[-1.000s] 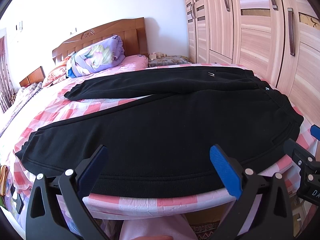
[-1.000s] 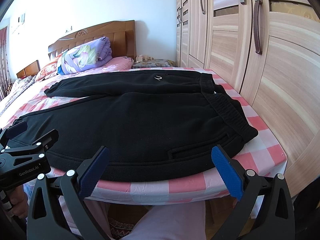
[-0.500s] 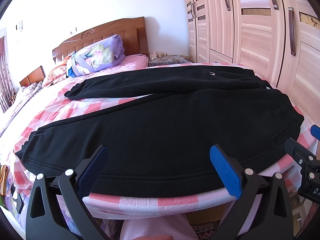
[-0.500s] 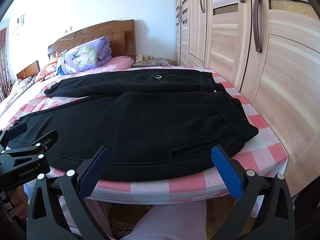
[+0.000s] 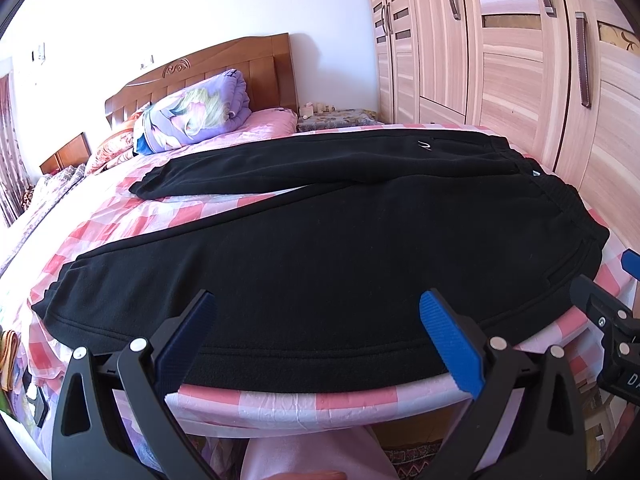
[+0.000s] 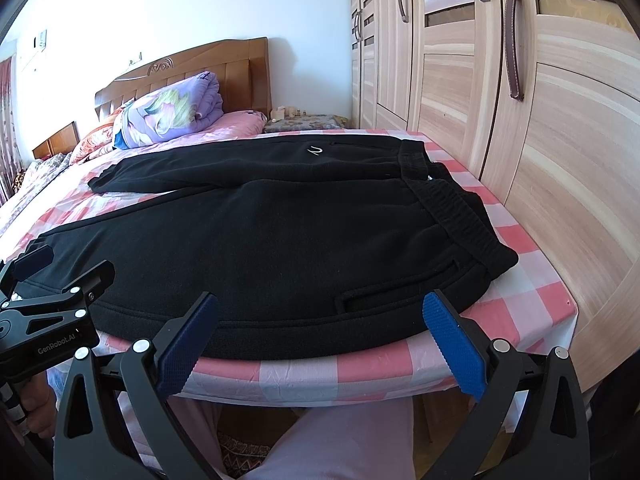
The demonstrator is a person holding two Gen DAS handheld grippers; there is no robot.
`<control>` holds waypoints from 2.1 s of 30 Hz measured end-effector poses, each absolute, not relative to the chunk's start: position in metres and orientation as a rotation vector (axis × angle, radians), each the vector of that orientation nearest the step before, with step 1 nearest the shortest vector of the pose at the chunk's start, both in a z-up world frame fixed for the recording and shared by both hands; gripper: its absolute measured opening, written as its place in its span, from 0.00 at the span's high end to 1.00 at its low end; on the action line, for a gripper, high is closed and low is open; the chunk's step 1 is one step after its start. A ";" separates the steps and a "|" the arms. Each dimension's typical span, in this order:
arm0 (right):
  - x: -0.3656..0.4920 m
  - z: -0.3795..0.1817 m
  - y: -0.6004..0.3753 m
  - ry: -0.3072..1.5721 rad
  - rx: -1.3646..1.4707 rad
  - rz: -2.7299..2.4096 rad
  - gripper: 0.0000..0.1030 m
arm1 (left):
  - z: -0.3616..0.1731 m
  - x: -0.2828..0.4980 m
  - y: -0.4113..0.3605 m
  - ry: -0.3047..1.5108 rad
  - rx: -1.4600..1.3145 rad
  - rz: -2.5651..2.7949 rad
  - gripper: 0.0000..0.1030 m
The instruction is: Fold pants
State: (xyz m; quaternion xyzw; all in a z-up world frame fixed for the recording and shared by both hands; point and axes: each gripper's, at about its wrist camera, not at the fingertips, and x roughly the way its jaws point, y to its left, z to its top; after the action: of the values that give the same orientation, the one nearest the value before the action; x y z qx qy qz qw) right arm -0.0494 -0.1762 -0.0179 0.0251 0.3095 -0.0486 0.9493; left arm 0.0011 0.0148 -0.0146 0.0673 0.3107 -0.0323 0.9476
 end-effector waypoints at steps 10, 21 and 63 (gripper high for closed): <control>-0.049 -0.021 -0.177 0.638 0.061 -0.100 0.04 | -0.021 -0.001 0.021 0.638 0.138 -0.062 0.01; -0.045 -0.023 -0.184 0.652 0.075 -0.106 0.04 | -0.027 0.000 0.030 0.666 0.114 -0.062 0.01; 0.458 -0.044 -0.230 1.014 -0.262 0.729 0.87 | -0.030 0.499 0.064 1.233 -0.391 -0.222 0.02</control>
State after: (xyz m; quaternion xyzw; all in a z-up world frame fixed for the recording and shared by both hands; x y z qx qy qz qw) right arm 0.4579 -0.2299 -0.0437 -0.1224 0.4731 0.3404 0.8033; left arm 0.4995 0.0638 -0.0301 -0.1820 0.5731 -0.1034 0.7923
